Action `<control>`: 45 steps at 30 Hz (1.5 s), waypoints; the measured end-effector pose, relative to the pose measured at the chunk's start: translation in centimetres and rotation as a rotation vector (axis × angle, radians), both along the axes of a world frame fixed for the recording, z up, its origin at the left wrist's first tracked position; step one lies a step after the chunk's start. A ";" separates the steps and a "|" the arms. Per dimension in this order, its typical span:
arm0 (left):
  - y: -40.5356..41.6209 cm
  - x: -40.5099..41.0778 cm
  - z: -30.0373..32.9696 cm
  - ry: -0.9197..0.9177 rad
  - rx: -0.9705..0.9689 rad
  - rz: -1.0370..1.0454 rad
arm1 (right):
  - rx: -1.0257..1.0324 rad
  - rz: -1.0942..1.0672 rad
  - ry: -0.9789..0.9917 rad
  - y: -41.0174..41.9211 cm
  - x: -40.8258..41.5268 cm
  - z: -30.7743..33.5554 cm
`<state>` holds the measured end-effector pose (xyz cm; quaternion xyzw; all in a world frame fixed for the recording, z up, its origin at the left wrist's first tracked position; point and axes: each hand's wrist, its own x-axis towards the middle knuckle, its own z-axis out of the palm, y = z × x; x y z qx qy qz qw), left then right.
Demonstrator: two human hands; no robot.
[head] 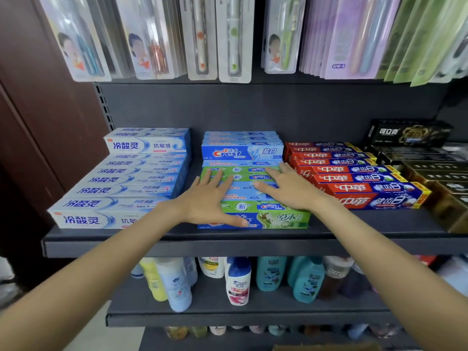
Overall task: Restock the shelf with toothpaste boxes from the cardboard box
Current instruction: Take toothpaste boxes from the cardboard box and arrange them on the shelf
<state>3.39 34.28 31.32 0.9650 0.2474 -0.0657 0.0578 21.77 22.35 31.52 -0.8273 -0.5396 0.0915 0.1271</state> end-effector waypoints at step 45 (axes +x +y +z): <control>0.1 -1.1 0.2 -0.001 0.050 -0.119 | 0.059 -0.011 0.066 -5.6 -3.7 -1.4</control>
